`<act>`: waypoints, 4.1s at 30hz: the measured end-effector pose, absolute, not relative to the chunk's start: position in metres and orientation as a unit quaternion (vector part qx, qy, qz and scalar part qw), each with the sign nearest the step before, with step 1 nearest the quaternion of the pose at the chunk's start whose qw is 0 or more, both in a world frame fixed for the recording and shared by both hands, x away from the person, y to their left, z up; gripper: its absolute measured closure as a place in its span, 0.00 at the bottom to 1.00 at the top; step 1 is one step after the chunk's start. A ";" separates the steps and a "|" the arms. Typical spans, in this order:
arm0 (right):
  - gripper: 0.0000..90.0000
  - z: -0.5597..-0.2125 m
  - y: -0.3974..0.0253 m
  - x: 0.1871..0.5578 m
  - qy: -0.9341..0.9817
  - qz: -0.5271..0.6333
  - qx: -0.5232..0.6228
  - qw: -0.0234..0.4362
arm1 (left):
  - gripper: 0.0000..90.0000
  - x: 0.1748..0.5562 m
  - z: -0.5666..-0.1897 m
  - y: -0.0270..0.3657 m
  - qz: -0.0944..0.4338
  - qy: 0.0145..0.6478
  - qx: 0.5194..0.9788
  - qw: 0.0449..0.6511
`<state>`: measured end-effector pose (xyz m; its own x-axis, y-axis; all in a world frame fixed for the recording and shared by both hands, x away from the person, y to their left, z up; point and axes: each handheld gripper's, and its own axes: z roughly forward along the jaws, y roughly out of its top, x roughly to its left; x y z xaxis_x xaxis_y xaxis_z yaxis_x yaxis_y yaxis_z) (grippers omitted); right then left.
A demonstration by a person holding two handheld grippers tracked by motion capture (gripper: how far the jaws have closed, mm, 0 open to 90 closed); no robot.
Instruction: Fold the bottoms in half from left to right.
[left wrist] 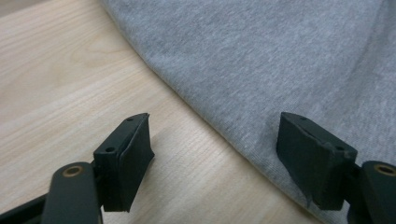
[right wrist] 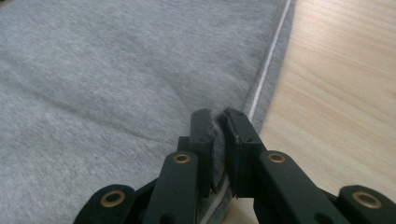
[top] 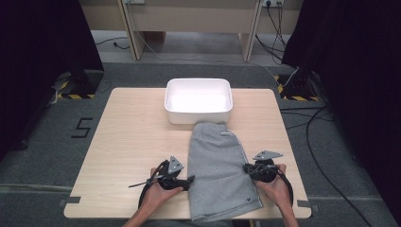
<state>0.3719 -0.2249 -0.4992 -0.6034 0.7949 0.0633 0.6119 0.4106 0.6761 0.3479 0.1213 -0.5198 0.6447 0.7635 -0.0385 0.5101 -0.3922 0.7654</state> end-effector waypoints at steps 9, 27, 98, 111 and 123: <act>0.81 -0.501 -0.202 0.372 0.831 0.354 0.413 0.116 | 0.30 0.358 -0.518 0.145 0.173 0.416 0.808 0.380; 0.66 -0.496 -0.222 0.295 0.820 0.378 0.412 0.120 | 0.32 0.335 -0.510 0.155 0.139 0.420 0.796 0.413; 0.47 -0.504 -0.142 0.356 0.871 0.345 0.326 0.127 | 0.30 0.314 -0.512 0.169 0.138 0.383 0.841 0.358; 0.48 -0.481 -0.138 0.363 0.855 0.381 0.325 0.131 | 0.30 0.346 -0.497 0.167 0.153 0.411 0.810 0.389; 0.55 -0.451 -0.150 0.442 0.815 0.406 0.377 0.168 | 0.29 0.364 -0.517 0.162 0.162 0.426 0.807 0.375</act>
<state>0.4415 -0.1501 -0.4505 -0.6591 0.7513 0.0327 0.4785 0.3854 0.7890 0.3638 0.1616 -0.5169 0.5835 0.8100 -0.0578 0.5664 -0.3550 0.7437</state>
